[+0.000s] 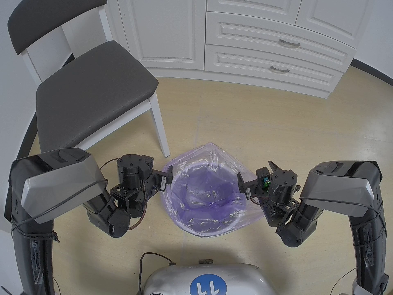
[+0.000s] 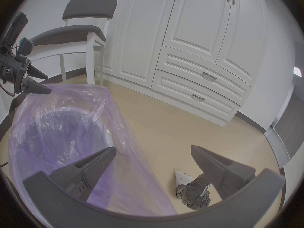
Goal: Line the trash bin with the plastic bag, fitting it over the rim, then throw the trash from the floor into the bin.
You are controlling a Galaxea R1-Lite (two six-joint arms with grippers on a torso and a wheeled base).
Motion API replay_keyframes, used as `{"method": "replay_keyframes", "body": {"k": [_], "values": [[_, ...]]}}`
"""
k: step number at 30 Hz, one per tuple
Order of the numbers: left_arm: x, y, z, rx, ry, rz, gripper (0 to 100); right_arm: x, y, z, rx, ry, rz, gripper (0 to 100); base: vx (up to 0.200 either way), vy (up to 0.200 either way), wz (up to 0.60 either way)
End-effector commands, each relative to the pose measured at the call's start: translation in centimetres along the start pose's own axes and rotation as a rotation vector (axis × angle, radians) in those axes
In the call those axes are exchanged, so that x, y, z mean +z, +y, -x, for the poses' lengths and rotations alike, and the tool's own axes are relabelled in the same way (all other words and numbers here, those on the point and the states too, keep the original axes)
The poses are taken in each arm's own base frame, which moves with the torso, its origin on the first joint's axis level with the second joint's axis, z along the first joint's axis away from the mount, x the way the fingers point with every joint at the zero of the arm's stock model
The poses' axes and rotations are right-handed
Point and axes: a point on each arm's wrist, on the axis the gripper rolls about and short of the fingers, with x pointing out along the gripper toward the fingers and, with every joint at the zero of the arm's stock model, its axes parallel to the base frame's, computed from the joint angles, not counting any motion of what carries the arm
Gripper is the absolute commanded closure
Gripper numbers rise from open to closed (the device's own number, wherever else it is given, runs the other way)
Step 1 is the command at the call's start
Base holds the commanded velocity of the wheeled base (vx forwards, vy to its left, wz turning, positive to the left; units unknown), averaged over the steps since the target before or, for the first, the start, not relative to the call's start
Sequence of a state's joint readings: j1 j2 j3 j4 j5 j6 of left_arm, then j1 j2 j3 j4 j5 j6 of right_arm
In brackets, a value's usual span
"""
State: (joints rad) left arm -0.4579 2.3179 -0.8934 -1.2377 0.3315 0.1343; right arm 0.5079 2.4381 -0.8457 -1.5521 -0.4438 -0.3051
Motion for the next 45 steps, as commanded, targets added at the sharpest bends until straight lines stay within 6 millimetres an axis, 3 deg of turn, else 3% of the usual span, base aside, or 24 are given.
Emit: {"method": "replay_keyframes", "body": {"k": [1,9,18,24,32,37,42,45], "values": [[-0.8,-0.3,-0.6,0.003,0.004,-0.004,0,0.0,0.0,-0.6,-0.016,-0.023,-0.013,0,0.0,0.0,0.0],[-0.7,-0.5,-1.3,0.025,-0.011,0.004,0,0.3,-0.5,-2.6,-0.095,-0.06,-0.044,0,0.0,0.0,0.0],[-1.6,0.0,-2.9,0.084,-0.004,0.008,0,-1.5,-1.0,-5.7,-0.155,-0.085,-0.064,0,0.0,0.0,0.0],[-2.0,0.6,-3.5,0.101,0.007,0.007,0,-1.3,-1.0,-6.6,-0.17,-0.117,-0.093,0,0.0,0.0,0.0],[-3.2,1.0,-3.0,0.095,0.095,-0.024,0,-2.0,-1.3,-6.9,-0.179,-0.104,-0.086,0,0.0,0.0,0.0],[-4.0,1.3,-2.3,0.081,0.166,-0.048,0,-1.4,-1.7,-7.2,-0.191,-0.124,-0.097,0,0.0,0.0,0.0],[-2.0,1.5,-1.1,0.077,0.132,-0.031,0,0.7,-2.7,-6.5,-0.203,-0.148,-0.109,0,0.0,0.0,0.0],[-0.4,1.3,0.8,0.048,0.115,-0.032,0,2.5,-3.2,-4.7,-0.185,-0.146,-0.107,0,0.0,0.0,0.0]]}}
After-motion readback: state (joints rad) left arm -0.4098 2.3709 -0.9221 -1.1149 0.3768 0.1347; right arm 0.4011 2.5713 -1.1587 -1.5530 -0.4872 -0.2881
